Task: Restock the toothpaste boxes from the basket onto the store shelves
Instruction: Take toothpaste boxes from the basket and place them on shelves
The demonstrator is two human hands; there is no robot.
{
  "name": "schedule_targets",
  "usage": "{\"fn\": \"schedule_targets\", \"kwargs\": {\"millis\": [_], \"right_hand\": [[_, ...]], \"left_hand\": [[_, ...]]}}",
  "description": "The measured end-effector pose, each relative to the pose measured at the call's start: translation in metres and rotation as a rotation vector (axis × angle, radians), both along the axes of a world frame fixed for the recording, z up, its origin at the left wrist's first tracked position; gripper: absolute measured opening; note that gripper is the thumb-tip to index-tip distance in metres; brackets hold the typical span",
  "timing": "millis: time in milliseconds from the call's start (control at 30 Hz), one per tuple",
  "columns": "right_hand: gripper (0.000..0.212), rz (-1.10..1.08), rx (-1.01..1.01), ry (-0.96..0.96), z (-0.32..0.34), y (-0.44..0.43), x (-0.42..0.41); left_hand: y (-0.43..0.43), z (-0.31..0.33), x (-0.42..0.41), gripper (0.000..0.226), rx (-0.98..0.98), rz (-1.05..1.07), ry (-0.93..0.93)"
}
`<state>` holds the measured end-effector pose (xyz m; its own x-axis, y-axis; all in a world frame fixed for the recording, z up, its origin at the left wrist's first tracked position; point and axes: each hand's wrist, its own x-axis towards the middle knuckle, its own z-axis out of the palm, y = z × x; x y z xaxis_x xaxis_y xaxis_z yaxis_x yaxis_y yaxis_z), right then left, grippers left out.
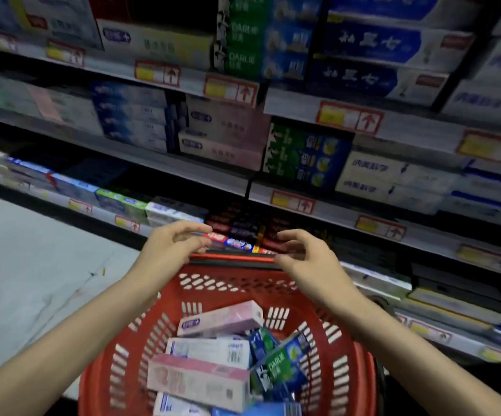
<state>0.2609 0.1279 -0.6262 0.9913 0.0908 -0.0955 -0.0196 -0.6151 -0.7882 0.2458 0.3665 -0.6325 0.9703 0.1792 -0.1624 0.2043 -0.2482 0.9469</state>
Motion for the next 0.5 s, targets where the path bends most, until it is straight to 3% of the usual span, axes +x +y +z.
{"fn": "schedule_targets", "kwargs": {"millis": [100,300,500], "right_hand": [[0.037,-0.005,0.0,-0.028,-0.023,-0.009,-0.007],[0.034,0.061,0.049,0.103,-0.047,-0.013,-0.014],[0.032,0.262,-0.214,0.208,-0.064,-0.015,-0.024]], "left_hand": [[-0.005,-0.016,-0.006,0.024,0.025,-0.028,0.103],[-0.012,-0.03,-0.007,0.024,0.118,-0.166,0.234],[-0.029,-0.041,-0.003,0.024,0.161,-0.302,0.389]]}}
